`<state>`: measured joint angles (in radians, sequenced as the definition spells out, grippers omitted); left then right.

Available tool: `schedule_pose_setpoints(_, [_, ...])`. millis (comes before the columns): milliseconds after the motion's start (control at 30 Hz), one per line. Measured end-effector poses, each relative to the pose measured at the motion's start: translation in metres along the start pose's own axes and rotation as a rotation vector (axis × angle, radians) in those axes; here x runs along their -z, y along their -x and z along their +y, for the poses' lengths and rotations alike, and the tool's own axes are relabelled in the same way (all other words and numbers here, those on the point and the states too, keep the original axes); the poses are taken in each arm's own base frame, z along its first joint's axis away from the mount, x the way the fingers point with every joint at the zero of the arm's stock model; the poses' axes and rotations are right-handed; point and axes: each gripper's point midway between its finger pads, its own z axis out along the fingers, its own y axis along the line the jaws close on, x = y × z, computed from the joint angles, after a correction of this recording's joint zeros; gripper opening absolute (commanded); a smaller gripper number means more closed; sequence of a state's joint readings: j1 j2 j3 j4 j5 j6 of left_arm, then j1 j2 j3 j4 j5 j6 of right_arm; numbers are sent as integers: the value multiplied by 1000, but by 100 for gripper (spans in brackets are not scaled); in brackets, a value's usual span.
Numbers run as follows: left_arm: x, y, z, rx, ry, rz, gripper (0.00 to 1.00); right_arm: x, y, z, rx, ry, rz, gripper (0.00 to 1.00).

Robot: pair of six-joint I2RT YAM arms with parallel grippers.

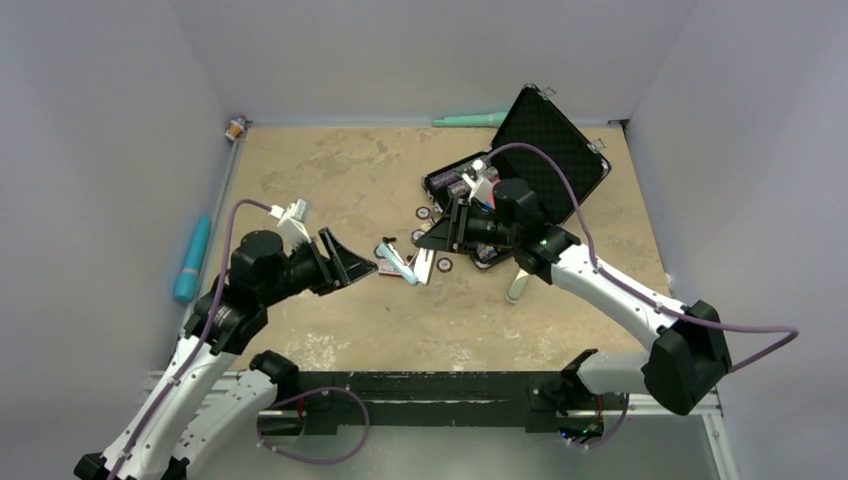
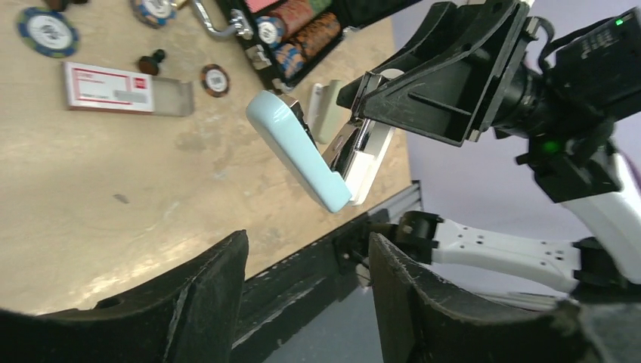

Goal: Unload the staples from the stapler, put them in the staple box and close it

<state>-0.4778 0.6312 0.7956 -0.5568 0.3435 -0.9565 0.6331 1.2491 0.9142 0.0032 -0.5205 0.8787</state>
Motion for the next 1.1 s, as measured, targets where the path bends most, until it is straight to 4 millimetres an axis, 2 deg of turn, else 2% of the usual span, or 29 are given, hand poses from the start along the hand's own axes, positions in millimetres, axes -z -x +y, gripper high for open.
schedule_pose_setpoints(67, [2,2,9,-24,56,-6,59,-9,-2,-10,6,-59,24,0])
schedule_pose_setpoints(133, [0,0,20,-37,105,3,51,-18,-10,-21,6,-116,64,0])
schedule_pose_setpoints(200, [-2,-3,31,-41,155,21,31,-28,-25,-31,7,-168,117,0])
schedule_pose_setpoints(267, [-5,-5,40,-42,193,34,19,-37,-42,-37,7,-199,173,0])
schedule_pose_setpoints(367, [-10,-8,54,-51,242,57,17,-48,-68,-46,3,-235,254,0])
schedule_pose_setpoints(500, [-15,-14,70,-60,294,88,9,-55,-89,-57,-11,-270,322,0])
schedule_pose_setpoints(633, [-21,-19,84,-66,335,114,0,-61,-94,-63,-19,-283,355,0])
schedule_pose_setpoints(900, [-46,-34,115,-56,405,204,0,-68,-98,-63,-19,-268,393,0])
schedule_pose_setpoints(1100, [-64,-38,125,-50,418,247,0,-72,-93,-55,-5,-239,395,0])
